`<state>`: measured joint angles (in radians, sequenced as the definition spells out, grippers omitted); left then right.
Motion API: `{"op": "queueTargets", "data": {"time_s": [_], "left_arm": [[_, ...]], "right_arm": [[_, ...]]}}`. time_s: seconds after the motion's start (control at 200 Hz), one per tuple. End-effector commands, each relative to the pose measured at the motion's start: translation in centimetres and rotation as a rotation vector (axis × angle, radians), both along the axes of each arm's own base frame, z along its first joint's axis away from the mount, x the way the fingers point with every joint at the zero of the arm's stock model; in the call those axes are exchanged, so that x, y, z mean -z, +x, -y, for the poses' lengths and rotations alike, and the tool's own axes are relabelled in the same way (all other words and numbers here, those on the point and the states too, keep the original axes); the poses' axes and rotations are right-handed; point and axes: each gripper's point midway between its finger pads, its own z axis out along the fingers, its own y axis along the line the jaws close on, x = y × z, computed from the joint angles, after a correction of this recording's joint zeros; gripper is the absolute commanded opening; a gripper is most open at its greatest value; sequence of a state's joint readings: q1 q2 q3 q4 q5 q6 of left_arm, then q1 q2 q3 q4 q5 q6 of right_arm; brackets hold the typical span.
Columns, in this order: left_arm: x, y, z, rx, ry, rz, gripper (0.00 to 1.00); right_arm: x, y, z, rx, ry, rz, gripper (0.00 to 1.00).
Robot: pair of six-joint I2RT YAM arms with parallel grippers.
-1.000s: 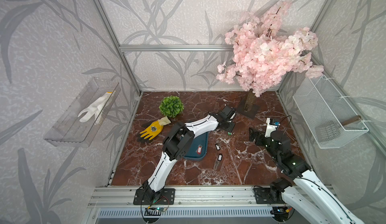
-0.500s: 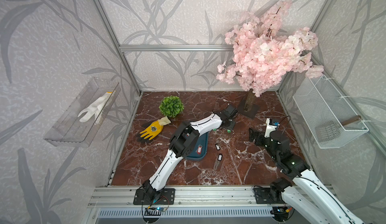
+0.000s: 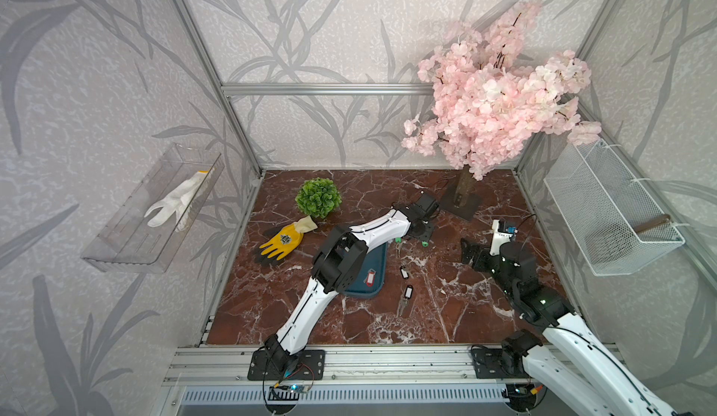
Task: Take the keys out of the storage box
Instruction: Place the key at the center of the board.
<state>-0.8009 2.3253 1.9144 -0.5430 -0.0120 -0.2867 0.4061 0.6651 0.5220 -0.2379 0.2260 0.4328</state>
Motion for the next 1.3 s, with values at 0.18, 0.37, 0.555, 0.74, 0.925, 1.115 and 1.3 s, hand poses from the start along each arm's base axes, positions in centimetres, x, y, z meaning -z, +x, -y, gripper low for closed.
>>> {"op": "queueTargets", "data": {"time_s": [0.18, 0.37, 0.555, 0.74, 0.925, 1.115, 1.3], "left_arm": [[-8.4, -1.0, -4.0, -0.046, -0.062, 0.117, 0.41], [-11.0, -2.6, -9.0, -0.145, -0.095, 0.138, 0.5], [-12.6, -4.2, -15.7, -0.299, -0.092, 0.144, 0.58], [-12.4, -6.0, -22.1, -0.45, -0.122, 0.119, 0.61], [-11.8, -8.6, -27.1, -0.574, -0.17, 0.067, 0.69], [-10.4, -10.6, -30.1, -0.698, -0.331, -0.036, 0.73], [-8.6, -12.4, -30.6, -0.737, -0.495, -0.15, 0.76]], "right_arm": [[-1.2, 0.5, -2.6, -0.157, -0.011, 0.006, 0.99], [-2.3, 1.0, -6.4, -0.379, -0.021, 0.056, 0.99], [-2.9, 1.6, -10.3, -0.599, -0.05, 0.109, 1.0], [-2.5, 2.0, -15.1, -0.817, -0.157, 0.156, 1.0], [-1.0, 1.8, -21.0, -1.091, -0.29, 0.183, 0.98], [1.1, 2.4, -25.6, -1.28, -0.406, 0.178, 0.93], [3.0, 3.6, -28.5, -1.375, -0.487, 0.176, 0.89]]}}
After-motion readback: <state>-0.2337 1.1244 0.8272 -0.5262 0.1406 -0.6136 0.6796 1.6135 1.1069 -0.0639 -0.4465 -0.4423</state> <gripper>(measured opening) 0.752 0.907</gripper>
